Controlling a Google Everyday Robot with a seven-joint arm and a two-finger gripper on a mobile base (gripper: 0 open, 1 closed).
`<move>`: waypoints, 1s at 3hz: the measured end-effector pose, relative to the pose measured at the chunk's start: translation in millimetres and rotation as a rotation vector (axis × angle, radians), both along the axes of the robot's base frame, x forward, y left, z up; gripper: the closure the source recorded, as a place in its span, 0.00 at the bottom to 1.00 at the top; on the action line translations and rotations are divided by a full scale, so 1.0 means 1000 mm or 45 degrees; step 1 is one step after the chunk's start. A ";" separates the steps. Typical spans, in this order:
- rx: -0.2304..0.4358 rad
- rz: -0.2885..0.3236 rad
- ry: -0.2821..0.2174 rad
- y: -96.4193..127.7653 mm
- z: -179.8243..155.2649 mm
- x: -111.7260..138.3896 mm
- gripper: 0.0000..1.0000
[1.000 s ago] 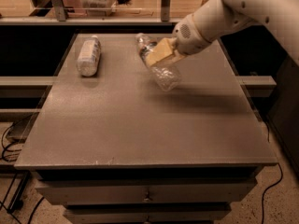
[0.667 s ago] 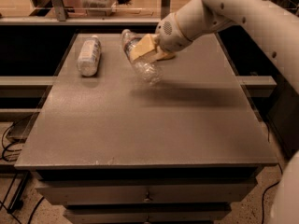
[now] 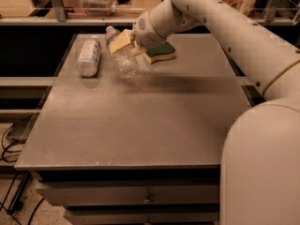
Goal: Move water bottle near blue plastic bottle
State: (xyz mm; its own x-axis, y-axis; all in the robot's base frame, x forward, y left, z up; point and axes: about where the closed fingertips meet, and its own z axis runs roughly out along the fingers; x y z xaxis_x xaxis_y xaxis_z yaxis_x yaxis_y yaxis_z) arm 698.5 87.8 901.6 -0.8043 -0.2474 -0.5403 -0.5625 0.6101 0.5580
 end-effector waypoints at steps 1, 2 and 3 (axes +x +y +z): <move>0.020 -0.010 0.028 0.024 -0.011 0.024 0.62; 0.028 -0.005 0.045 0.043 -0.020 0.043 0.39; 0.038 0.001 0.063 0.056 -0.025 0.054 0.15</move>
Offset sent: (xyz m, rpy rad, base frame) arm 0.0707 0.0592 -0.0238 0.0312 0.0435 -0.0094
